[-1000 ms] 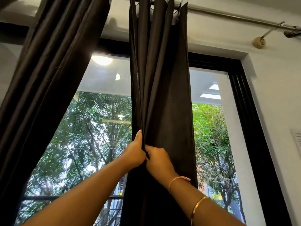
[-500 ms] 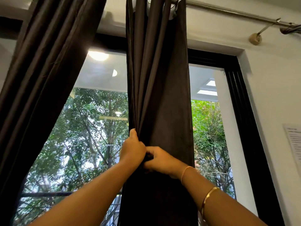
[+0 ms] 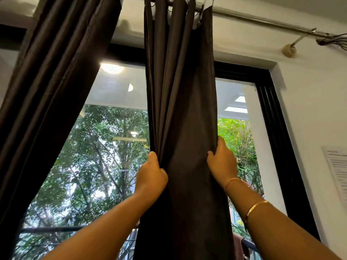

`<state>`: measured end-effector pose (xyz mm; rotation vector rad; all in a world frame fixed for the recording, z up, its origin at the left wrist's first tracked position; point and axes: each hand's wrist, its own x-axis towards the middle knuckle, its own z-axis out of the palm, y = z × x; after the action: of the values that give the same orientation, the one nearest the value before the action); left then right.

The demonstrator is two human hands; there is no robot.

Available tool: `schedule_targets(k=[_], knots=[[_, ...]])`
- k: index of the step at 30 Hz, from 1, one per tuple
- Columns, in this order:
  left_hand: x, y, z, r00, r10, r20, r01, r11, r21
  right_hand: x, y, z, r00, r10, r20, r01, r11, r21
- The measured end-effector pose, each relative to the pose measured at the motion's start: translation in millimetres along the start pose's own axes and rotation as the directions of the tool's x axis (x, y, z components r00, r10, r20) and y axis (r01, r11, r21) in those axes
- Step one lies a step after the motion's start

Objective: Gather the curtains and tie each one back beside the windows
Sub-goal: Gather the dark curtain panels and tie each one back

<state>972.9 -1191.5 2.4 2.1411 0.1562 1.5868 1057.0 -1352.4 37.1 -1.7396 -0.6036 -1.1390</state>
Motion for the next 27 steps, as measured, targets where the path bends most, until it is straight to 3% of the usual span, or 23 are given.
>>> schedule_targets(k=[5, 15, 18, 23, 27], knots=[[-5, 9, -12, 1.0, 0.026, -0.008, -0.026, 0.999, -0.037, -22, -21, 33, 0.952, -0.276, 0.133, 0.298, 0.934, -0.197], [-4, 2, -72, 0.97, 0.043, -0.239, -0.043, 0.999, 0.005, -21, -129, 64, 0.731, -0.621, 0.282, 0.67, 0.731, -0.127], [-7, -5, -77, 0.972, 0.048, -0.228, -0.043, 0.999, 0.029, -29, -131, 72, 0.737, -0.621, 0.267, 0.659, 0.748, -0.08], [-5, -15, -66, 0.994, 0.037, -0.098, -0.025, 0.993, 0.119, -37, -106, 73, 0.861, -0.444, 0.249, 0.456, 0.89, 0.012], [-6, -14, -48, 1.0, 0.011, -0.018, -0.009, 0.995, 0.101, -50, -82, 68, 0.945, -0.327, 0.024, 0.328, 0.945, -0.023]])
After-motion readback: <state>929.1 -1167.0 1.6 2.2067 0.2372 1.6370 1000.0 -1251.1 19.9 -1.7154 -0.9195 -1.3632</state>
